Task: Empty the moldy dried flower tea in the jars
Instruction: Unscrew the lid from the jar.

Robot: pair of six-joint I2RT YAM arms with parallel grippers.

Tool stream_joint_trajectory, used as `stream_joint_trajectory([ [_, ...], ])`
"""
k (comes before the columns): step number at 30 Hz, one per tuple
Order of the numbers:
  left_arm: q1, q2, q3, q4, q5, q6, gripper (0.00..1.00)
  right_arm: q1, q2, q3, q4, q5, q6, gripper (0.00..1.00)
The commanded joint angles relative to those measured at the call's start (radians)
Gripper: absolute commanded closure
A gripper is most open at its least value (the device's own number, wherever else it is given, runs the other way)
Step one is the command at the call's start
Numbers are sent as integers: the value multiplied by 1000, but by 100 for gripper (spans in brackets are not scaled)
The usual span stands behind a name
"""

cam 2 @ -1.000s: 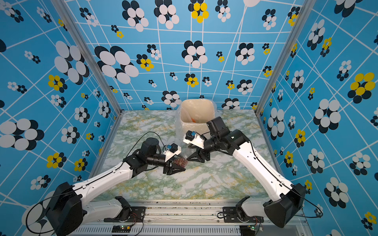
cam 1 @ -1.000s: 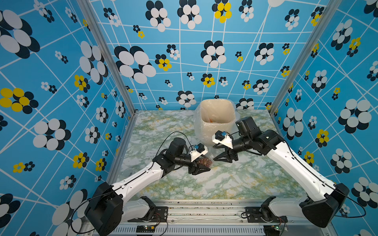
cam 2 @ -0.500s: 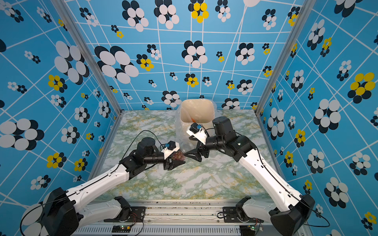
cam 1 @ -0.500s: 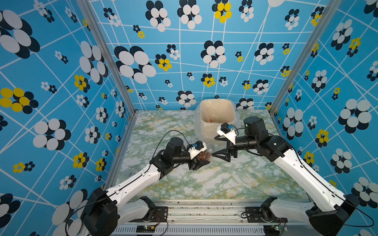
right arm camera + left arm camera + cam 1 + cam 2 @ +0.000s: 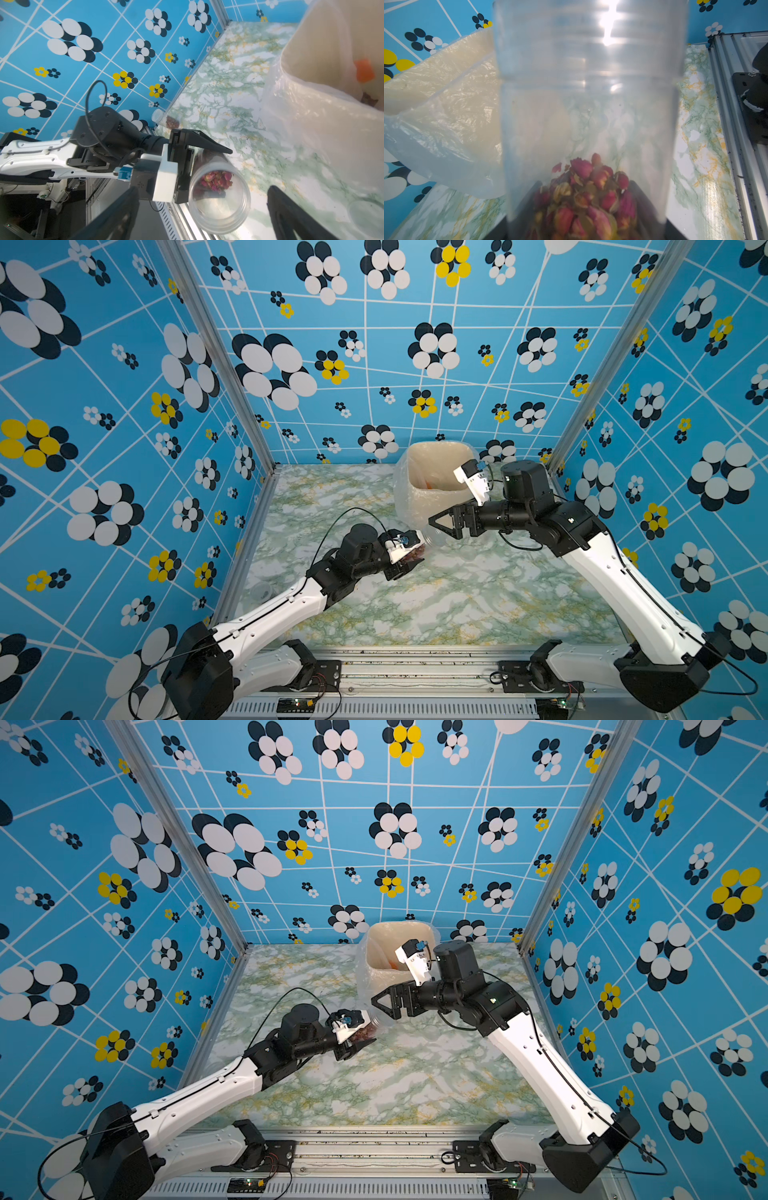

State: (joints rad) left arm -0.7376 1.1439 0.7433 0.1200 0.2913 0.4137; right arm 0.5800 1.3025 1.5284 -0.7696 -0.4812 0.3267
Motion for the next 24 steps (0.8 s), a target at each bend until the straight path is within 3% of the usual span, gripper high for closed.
stream_joint_trajectory([
  [1, -17, -21, 7, 34, -79, 52, 78, -4, 26, 17, -131, 12, 81, 4],
  [17, -34, -28, 7, 33, -111, 77, 79, 5, 103, -5, -113, -39, 106, 14],
  [24, -34, -26, 7, 30, -112, 79, 79, 22, 131, -4, -109, -63, 96, 26],
])
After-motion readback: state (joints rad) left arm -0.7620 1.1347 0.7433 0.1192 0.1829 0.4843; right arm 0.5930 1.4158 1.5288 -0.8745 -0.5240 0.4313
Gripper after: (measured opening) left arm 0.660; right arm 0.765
